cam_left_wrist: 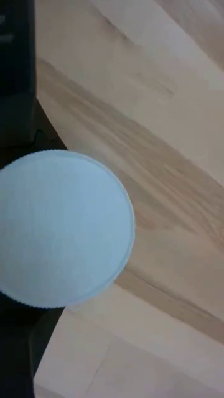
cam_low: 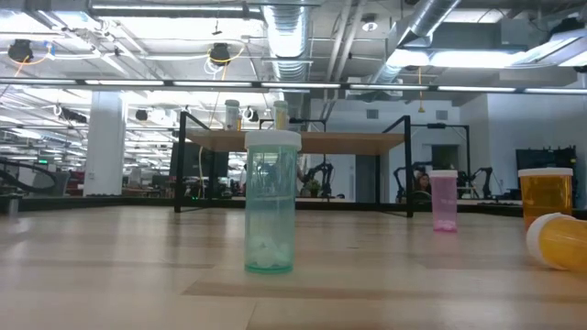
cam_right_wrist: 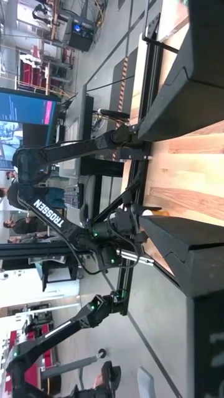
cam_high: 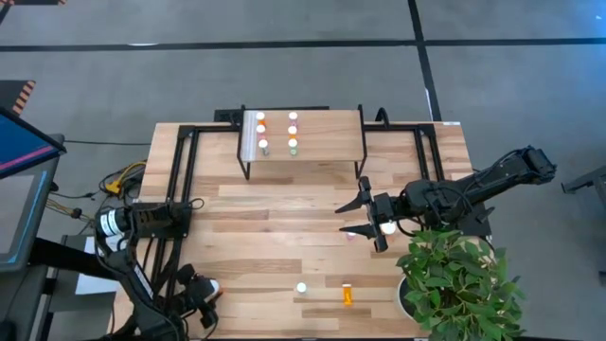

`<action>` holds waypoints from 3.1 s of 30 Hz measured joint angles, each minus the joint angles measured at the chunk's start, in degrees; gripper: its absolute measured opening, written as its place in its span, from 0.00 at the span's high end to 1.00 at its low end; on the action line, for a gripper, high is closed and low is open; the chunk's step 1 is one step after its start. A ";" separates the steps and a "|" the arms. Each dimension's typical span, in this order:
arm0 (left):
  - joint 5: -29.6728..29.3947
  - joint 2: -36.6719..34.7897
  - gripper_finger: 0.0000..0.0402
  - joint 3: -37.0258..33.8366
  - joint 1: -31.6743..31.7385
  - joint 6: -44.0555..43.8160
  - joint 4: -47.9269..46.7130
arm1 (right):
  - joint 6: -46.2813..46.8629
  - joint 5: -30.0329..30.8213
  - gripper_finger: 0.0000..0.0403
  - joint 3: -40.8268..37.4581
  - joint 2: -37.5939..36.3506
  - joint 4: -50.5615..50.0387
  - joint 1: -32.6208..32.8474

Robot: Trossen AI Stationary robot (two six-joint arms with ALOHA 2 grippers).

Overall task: Pick and place medicine bottles onto shelf by color
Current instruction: Put the bottom large orange pill bottle on the shelf

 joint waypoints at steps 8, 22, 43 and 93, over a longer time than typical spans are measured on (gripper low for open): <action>-1.44 -0.02 0.62 -0.07 0.07 -0.03 0.04 | 0.00 -0.01 0.43 0.00 0.00 0.04 0.00; -6.45 -13.76 0.59 -0.07 10.38 7.96 -2.66 | 0.81 -0.67 0.43 0.04 1.03 3.89 1.33; -1.89 -29.03 0.59 -0.07 39.57 76.72 33.16 | 3.16 -0.78 0.32 12.48 21.46 1.40 1.42; 1.30 -20.09 0.59 -0.07 42.80 85.09 46.92 | 9.19 -2.19 0.26 22.36 36.30 0.54 -0.74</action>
